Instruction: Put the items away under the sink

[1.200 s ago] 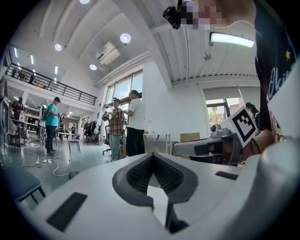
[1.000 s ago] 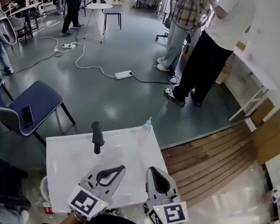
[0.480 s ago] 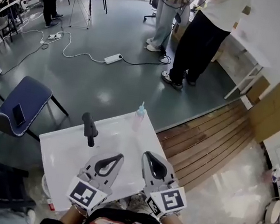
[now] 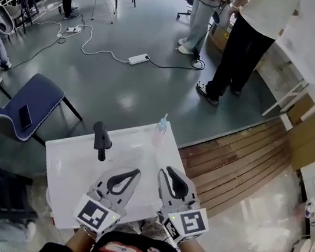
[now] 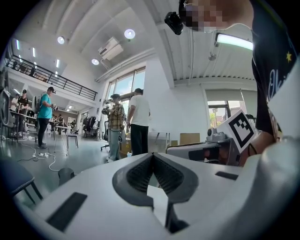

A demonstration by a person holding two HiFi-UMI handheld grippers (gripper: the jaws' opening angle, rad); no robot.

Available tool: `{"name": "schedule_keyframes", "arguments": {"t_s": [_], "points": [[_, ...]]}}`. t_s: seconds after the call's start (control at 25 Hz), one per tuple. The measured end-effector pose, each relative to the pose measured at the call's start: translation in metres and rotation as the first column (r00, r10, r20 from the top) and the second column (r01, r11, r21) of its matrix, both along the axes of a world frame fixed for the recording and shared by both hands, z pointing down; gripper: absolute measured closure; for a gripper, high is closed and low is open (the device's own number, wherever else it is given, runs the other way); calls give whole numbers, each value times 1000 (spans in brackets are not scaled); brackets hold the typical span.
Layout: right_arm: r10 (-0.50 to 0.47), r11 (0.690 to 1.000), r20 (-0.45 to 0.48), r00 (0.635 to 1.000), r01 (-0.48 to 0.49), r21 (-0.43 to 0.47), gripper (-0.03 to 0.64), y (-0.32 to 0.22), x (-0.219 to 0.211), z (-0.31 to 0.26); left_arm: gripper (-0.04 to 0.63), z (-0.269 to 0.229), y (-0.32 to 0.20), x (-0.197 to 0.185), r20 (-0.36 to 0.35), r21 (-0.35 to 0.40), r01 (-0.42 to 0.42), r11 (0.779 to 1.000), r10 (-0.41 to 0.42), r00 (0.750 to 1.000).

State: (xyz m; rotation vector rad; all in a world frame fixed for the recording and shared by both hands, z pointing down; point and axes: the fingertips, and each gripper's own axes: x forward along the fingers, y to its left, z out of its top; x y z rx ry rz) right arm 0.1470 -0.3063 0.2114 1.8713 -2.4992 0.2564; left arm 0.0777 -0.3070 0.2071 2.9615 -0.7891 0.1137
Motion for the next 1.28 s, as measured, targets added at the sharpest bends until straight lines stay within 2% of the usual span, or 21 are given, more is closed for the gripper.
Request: {"name": "schedule_keyframes", "arguments": {"t_s": [0.44,1.28], "points": [[-7,1000,-15,1000,7,-16,516,-29,8,18,588,8,-12,8,16,-12,32,999,-31,999],[12,996,15,1000,-11,-84,465,-81,23,60,588,26,-35,9,28,-58,85,995,-83,996]]}}
